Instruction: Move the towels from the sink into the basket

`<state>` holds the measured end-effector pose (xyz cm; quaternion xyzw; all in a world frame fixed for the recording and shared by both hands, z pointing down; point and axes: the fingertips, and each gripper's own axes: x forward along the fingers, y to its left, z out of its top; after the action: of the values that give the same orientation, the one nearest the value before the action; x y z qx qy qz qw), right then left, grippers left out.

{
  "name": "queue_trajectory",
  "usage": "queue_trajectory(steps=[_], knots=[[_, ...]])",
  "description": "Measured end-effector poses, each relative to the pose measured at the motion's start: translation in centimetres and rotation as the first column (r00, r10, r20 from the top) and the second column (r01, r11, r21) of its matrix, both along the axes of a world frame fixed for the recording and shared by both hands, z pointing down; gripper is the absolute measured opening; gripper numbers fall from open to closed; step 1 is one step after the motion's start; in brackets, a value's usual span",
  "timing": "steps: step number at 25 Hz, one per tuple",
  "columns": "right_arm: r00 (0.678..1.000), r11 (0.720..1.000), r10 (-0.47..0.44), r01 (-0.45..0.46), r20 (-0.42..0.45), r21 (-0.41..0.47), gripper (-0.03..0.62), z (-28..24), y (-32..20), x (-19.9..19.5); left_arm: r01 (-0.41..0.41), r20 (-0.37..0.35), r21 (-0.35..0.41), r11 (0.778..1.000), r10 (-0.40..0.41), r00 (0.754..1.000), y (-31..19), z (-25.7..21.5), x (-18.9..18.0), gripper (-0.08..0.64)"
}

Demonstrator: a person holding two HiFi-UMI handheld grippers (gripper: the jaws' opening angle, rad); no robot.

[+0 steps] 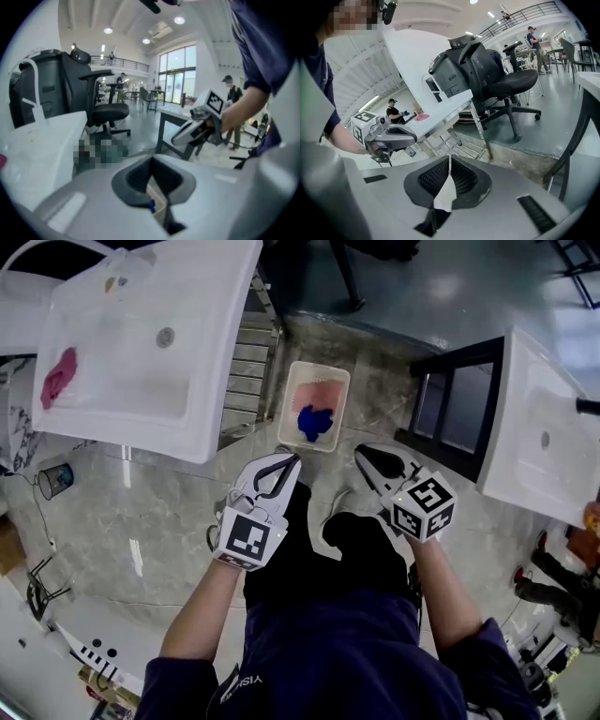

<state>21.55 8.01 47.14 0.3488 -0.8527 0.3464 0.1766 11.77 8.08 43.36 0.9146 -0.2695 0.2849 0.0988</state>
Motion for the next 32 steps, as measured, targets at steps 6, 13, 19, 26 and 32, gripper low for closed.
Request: queue_trajectory(steps=[6,13,19,26,32], knots=[[0.998,0.999,-0.005,0.002,0.058,0.043,0.009,-5.8,2.6,2.0,0.084,-0.018,-0.015,0.996,-0.085,0.996,3.8,-6.0,-0.1,0.003],[0.991,0.997,0.035,-0.043,0.126,0.064,0.008,-10.3,6.0,5.6,0.129,-0.03,-0.018,0.991,-0.13,0.991,9.4,-11.6,1.0,0.003],[0.989,0.995,0.049,-0.061,0.139,0.085,0.008,-13.7,9.1,6.3,0.134,-0.031,0.018,0.991,-0.134,0.991,11.5,-15.8,0.1,0.003],[0.993,0.986,0.055,-0.07,0.103,0.154,0.008,-18.3,10.1,2.2,0.122,-0.081,0.057,0.991,-0.117,0.99,11.0,-18.0,-3.6,0.003],[0.991,0.979,0.076,-0.096,0.114,0.179,0.008,-21.6,9.8,-4.2,0.134,-0.135,0.079,0.988,-0.123,0.983,10.1,-18.7,-10.1,0.003]])
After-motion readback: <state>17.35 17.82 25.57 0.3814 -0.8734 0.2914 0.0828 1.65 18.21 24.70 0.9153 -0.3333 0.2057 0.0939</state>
